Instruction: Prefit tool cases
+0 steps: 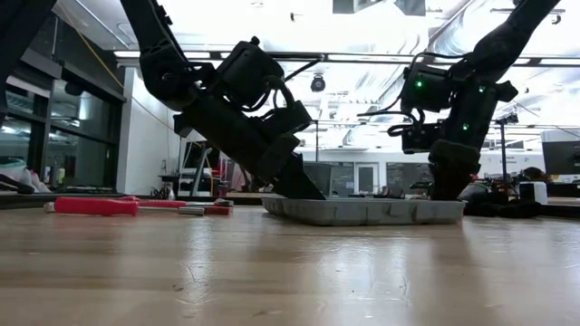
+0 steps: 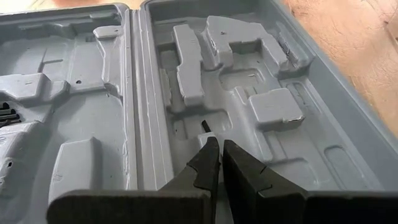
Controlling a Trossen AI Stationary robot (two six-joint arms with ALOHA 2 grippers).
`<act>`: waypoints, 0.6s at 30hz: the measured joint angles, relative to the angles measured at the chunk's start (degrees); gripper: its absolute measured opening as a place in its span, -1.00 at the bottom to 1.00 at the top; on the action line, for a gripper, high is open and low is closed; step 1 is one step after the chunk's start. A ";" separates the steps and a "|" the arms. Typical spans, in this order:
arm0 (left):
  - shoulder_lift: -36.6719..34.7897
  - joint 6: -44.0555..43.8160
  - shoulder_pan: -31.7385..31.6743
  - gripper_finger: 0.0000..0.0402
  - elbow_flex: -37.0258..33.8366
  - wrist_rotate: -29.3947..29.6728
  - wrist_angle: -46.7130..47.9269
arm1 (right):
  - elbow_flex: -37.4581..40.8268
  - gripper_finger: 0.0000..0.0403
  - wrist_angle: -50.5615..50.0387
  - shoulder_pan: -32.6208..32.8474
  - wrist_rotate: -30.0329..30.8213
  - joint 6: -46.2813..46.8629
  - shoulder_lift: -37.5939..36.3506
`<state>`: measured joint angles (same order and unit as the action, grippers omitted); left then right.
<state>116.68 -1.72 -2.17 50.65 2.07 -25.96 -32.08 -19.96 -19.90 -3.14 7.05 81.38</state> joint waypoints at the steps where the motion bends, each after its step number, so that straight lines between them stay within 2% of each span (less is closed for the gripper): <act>1: 0.00 0.00 0.00 -0.92 0.00 0.00 0.00 | 0.00 -0.56 -0.07 0.00 0.04 0.00 0.00; 7: 0.00 0.22 -0.02 -0.92 0.00 0.02 0.00 | -0.02 -0.56 0.17 0.40 0.40 1.71 0.00; 12: 0.00 0.26 -0.02 -0.92 0.00 0.02 0.00 | -0.07 -0.56 -1.41 2.29 7.23 1.88 0.00; 18: 0.00 0.28 -0.04 -0.92 0.00 0.02 -0.01 | -0.07 -0.56 -0.79 2.34 6.52 2.16 -0.09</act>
<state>116.68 -1.43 -2.22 50.65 2.09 -25.96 -32.14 -20.75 -17.56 3.38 9.21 81.30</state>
